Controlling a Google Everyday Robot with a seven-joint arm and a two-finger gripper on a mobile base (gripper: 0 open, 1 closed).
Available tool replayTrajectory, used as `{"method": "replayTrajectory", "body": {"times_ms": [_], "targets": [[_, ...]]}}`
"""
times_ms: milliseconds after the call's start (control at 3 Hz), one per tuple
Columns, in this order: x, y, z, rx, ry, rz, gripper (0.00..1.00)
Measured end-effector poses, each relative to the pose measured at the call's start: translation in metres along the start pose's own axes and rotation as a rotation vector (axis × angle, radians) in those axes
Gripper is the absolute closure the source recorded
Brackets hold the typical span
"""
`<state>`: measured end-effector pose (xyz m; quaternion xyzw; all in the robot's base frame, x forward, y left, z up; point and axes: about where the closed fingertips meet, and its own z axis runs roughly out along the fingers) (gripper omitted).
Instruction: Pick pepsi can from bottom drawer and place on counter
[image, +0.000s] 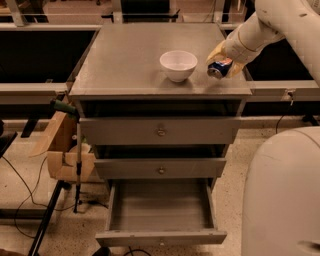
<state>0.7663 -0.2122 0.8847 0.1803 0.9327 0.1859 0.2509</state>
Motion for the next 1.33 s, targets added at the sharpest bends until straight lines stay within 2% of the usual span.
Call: {"method": "replayTrajectory", "body": {"times_ms": [333, 667, 1000, 1333], "targets": [[0.0021, 0.0033, 0.0128, 0.033, 0.016, -0.006, 0.46], [0.0045, 0.0052, 0.0205, 0.059, 0.035, -0.009, 0.21], [0.0046, 0.0051, 0.0207, 0.059, 0.036, -0.009, 0.00], [0.0046, 0.0051, 0.0207, 0.059, 0.036, -0.009, 0.00]]}}
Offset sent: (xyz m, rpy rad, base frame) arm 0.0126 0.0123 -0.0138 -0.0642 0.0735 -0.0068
